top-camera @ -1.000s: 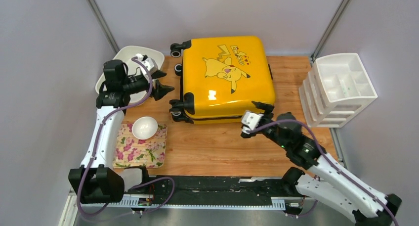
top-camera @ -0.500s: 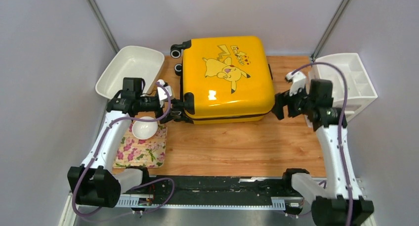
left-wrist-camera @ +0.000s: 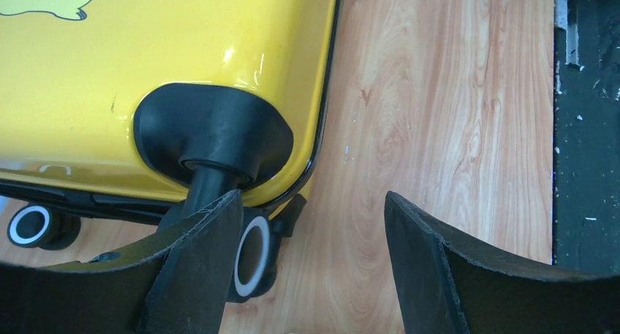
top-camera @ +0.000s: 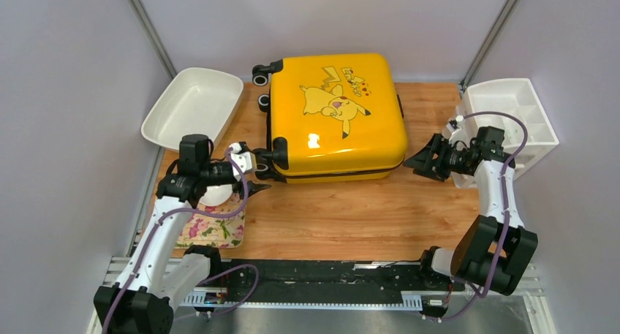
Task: Open, take out, and arrange the luggage
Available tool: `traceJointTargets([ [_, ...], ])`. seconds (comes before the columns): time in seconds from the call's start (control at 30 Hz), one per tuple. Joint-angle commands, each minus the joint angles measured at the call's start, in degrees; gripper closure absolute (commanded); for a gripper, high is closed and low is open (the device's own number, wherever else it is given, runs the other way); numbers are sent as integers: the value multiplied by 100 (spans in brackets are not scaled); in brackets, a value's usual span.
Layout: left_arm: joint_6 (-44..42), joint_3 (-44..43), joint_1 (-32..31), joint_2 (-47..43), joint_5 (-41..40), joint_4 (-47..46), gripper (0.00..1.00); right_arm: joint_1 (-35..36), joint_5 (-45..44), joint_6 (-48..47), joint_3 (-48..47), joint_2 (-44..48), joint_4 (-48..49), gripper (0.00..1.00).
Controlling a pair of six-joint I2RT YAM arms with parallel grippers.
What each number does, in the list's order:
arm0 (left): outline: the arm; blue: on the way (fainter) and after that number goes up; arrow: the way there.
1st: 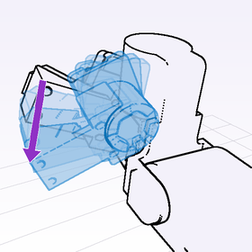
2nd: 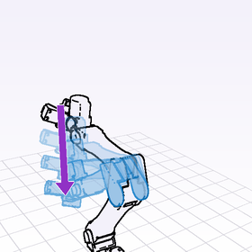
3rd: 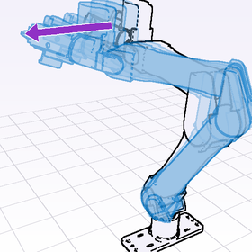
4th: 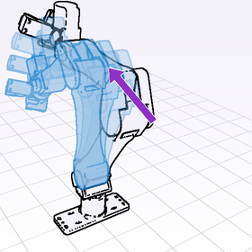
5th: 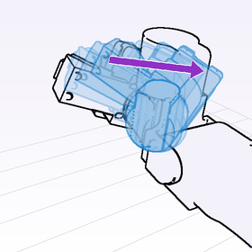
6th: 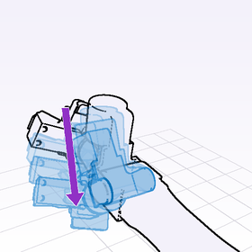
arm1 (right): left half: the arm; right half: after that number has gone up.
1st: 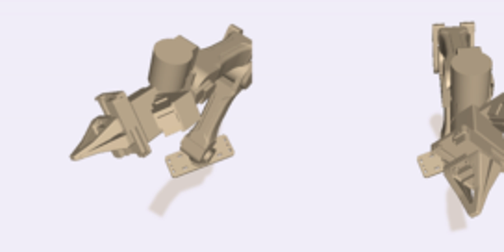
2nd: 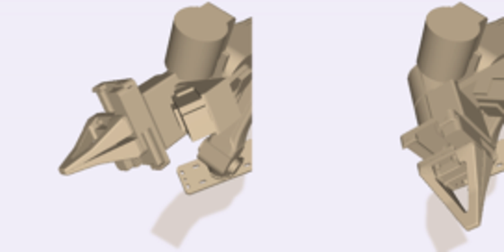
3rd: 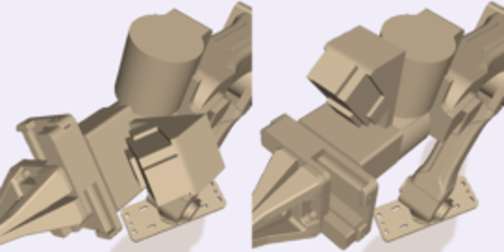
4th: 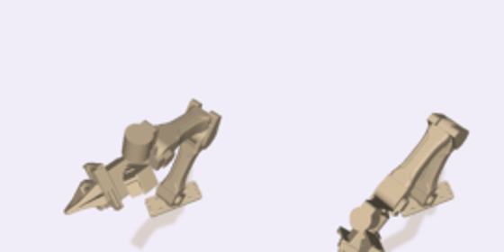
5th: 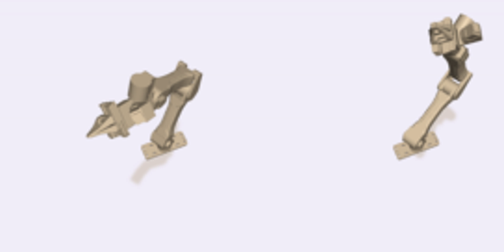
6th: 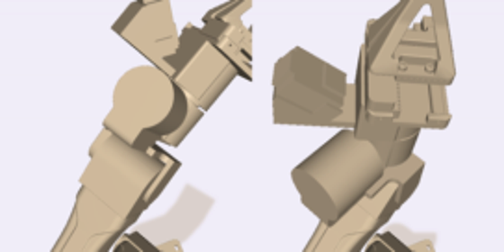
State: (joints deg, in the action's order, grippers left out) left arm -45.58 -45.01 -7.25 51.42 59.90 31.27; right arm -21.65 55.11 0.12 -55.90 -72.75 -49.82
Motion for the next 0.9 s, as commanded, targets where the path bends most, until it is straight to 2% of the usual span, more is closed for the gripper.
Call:
traceJointTargets([
  [0.0,-48,2,-22,-44,268,-77,23,55,63,358,62,42,886,41],
  [0.07,-404,-77,-92,43,425,395,30,125,-70,86,79,103,739,50],
  [0.1,-503,-86,-371,52,322,554,33,213,-471,15,88,147,720,53],
  [0.17,-696,185,-671,-113,76,565,41,249,-852,-161,342,244,929,56],
  [0.2,-715,369,-847,-254,-195,391,43,240,-1114,-127,447,209,974,60],
  [0.23,-706,806,-1145,-403,-363,-177,45,249,-1247,-65,466,26,931,61],
  [0.27,-637,1036,-1304,-735,-504,-530,52,240,-1309,-56,457,-115,817,63],
  [0.33,-645,1624,-1672,-1010,-847,-1477,58,258,-1363,-56,370,-536,624,65],
  [0.37,-775,1749,-1814,-1141,-961,-1657,61,258,-1345,118,334,-651,684,66],
  [0.57,-1549,2180,-2508,-1037,-1270,-1992,63,609,-1503,926,597,-951,1920,68],
  [0.63,-1550,2392,-2580,-1037,-1323,-2272,64,706,-1303,1322,764,-1047,2387,71],
  [0.67,-1550,2427,-2624,-1003,-1358,-2326,64,723,-1188,1524,878,-1074,2964,74],
  [0.7,-1507,2445,-2694,-985,-1410,-2370,64,750,-961,1891,1070,-1101,3257,80],
  [0.77,-1436,2454,-2747,-950,-1472,-2432,64,759,-636,2158,1274,-1136,4063,83],
  [0.87,-1366,2471,-2782,-932,-1569,-2476,64,759,-231,2649,1502,-1110,4768,85],
])
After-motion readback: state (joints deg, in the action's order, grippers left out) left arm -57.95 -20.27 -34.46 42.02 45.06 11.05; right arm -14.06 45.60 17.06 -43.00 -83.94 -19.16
